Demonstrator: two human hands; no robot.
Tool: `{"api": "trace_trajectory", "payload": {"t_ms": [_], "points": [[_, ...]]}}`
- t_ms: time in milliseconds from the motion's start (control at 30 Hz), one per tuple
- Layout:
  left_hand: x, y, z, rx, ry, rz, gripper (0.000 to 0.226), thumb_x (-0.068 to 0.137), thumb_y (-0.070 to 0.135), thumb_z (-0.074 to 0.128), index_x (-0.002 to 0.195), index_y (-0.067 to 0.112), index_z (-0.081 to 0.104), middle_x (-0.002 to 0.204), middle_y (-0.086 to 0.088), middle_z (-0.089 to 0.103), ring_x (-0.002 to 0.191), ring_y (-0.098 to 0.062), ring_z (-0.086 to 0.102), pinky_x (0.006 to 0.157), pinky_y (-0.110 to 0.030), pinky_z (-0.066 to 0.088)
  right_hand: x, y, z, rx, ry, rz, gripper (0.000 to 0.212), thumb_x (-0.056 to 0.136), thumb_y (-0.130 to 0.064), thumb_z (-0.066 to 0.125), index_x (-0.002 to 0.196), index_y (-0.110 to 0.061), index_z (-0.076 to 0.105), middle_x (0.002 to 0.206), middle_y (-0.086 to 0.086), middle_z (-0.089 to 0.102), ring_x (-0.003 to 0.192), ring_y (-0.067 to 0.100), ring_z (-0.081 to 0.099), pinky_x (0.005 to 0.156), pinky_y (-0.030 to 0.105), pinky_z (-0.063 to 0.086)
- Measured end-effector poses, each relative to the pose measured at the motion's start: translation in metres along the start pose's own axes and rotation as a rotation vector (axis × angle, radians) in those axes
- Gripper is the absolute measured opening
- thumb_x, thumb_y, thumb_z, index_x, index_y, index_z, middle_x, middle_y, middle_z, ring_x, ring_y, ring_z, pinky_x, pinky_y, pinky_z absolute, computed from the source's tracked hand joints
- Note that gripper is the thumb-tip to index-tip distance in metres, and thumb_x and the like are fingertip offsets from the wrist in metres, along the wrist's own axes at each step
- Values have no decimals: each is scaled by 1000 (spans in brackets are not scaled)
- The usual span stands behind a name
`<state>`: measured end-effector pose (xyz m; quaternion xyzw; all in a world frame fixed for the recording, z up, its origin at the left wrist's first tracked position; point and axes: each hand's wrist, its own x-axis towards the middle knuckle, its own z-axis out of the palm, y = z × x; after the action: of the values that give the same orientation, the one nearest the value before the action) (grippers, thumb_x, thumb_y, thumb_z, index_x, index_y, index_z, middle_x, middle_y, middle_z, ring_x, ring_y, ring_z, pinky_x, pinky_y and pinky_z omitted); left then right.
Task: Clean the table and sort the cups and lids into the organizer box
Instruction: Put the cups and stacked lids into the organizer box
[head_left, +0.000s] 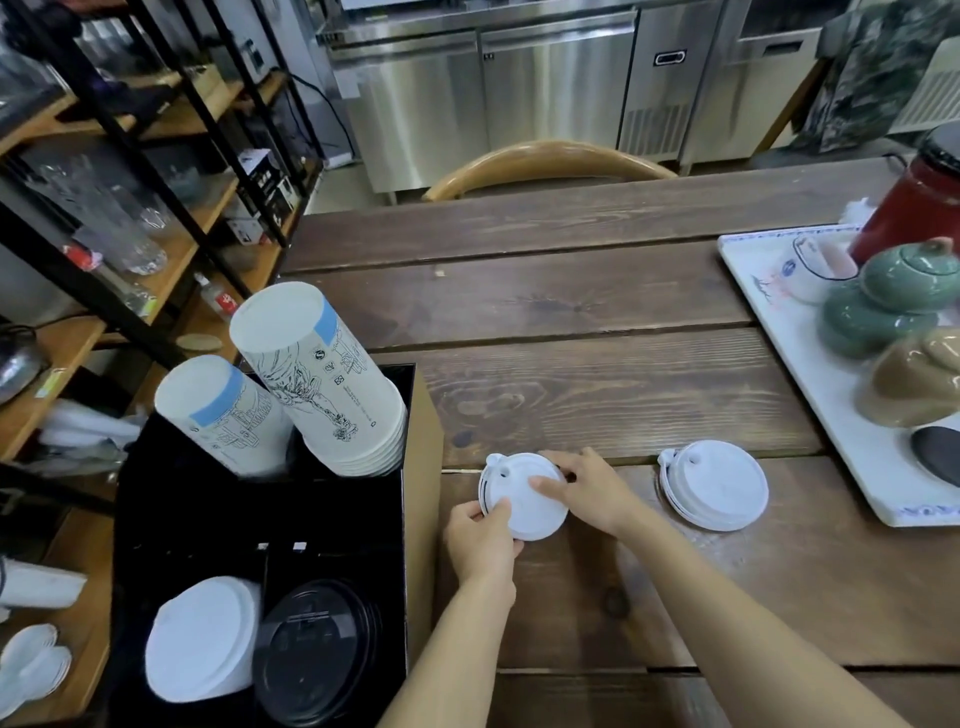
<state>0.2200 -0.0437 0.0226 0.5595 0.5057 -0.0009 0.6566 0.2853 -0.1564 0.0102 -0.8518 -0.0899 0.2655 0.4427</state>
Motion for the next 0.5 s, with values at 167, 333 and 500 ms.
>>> {"api": "trace_trajectory", "payload": {"t_ms": [167,333,500], "points": [[5,-4,1,80,14,25,14,81,9,65,77,8,52,110,-16,59,87,-28,62,50,-26,50,6,-3,-4,-73,-81,54,40,86,-37,59,122,-20,57,104,2,52,110,18,37,90,35,40],[9,1,-1,92,-30,-28,21,79,7,68,80,12,48,91,-9,58,86,-27,58,74,-35,53,11,-1,-1,-125,-38,128,50,76,-41,68,119,-21,52,119,5,41,118,25,37,104,46,38],[5,4,-1,124,-51,14,17,80,5,66,94,5,55,93,-9,61,85,-24,57,59,-25,44,-1,-5,-1,98,15,83,31,78,-22,71,97,-15,47,99,2,54,89,19,51,67,27,43]]}}
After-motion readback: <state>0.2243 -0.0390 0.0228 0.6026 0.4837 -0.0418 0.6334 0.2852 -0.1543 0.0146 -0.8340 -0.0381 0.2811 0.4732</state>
